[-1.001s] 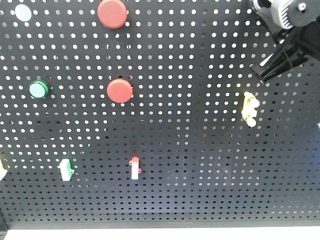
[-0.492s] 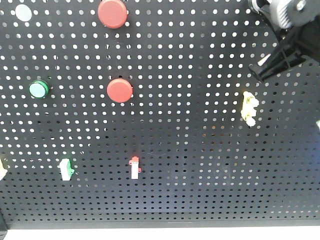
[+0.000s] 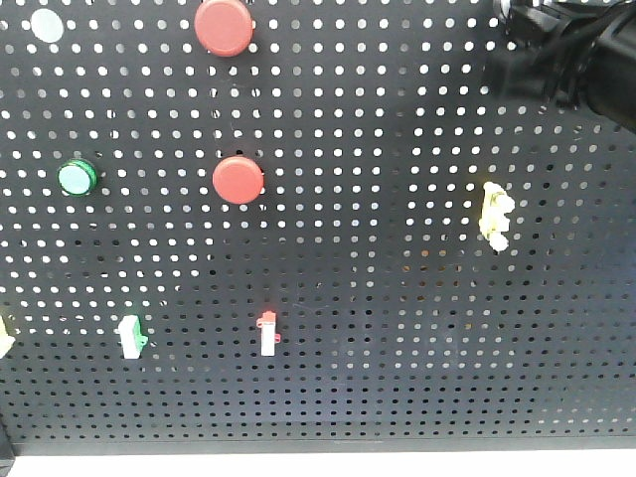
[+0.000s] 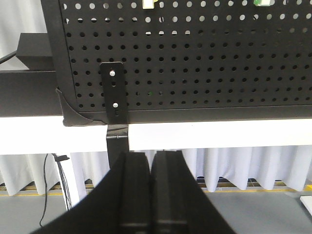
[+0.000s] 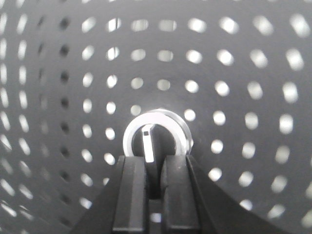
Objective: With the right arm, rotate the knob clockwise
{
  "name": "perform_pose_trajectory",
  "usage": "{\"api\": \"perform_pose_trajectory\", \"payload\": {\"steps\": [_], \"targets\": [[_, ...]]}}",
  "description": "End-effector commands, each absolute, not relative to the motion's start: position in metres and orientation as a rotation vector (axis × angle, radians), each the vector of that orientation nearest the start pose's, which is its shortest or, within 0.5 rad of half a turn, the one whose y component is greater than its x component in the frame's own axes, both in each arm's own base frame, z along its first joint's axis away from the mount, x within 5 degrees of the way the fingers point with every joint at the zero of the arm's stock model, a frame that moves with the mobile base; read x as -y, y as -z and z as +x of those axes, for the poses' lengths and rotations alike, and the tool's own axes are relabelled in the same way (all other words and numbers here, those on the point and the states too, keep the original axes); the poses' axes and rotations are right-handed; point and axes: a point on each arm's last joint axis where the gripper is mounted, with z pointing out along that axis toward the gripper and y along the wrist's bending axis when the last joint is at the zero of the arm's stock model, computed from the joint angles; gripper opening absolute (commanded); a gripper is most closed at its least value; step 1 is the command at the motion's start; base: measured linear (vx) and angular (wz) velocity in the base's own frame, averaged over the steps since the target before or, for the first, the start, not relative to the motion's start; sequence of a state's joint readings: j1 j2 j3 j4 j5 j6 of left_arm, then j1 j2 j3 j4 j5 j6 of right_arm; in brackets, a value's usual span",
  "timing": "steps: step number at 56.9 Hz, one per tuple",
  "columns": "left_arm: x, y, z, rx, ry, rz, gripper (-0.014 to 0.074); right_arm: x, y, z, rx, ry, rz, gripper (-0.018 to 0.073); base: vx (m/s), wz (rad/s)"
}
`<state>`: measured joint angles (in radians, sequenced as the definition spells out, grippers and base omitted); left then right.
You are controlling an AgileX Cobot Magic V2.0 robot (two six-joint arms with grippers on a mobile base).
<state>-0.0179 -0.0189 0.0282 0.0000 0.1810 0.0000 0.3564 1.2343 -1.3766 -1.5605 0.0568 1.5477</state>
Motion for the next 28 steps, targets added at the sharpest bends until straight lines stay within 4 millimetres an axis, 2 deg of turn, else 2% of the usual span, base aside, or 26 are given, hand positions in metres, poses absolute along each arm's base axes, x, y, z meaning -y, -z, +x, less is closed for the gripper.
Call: {"api": "perform_pose_trajectory", "payload": {"steps": [1, 15, 28], "targets": [[0.002, -0.187, 0.056, -1.610, 0.027, 0.017, -0.0006, -0.078, -0.519, 0.245, -1.292, -0.340, -0.041, -0.0008, 0.00, 0.00], [0.002, -0.187, 0.056, -1.610, 0.027, 0.017, -0.0006, -0.074, -0.527, 0.232, -1.272, -0.621, 0.161, -0.0008, 0.00, 0.00], [0.002, -0.187, 0.056, -1.610, 0.027, 0.017, -0.0006, -0.078, -0.535, 0.218, -1.248, -0.825, 0.182, -0.0008, 0.00, 0.00]]}}
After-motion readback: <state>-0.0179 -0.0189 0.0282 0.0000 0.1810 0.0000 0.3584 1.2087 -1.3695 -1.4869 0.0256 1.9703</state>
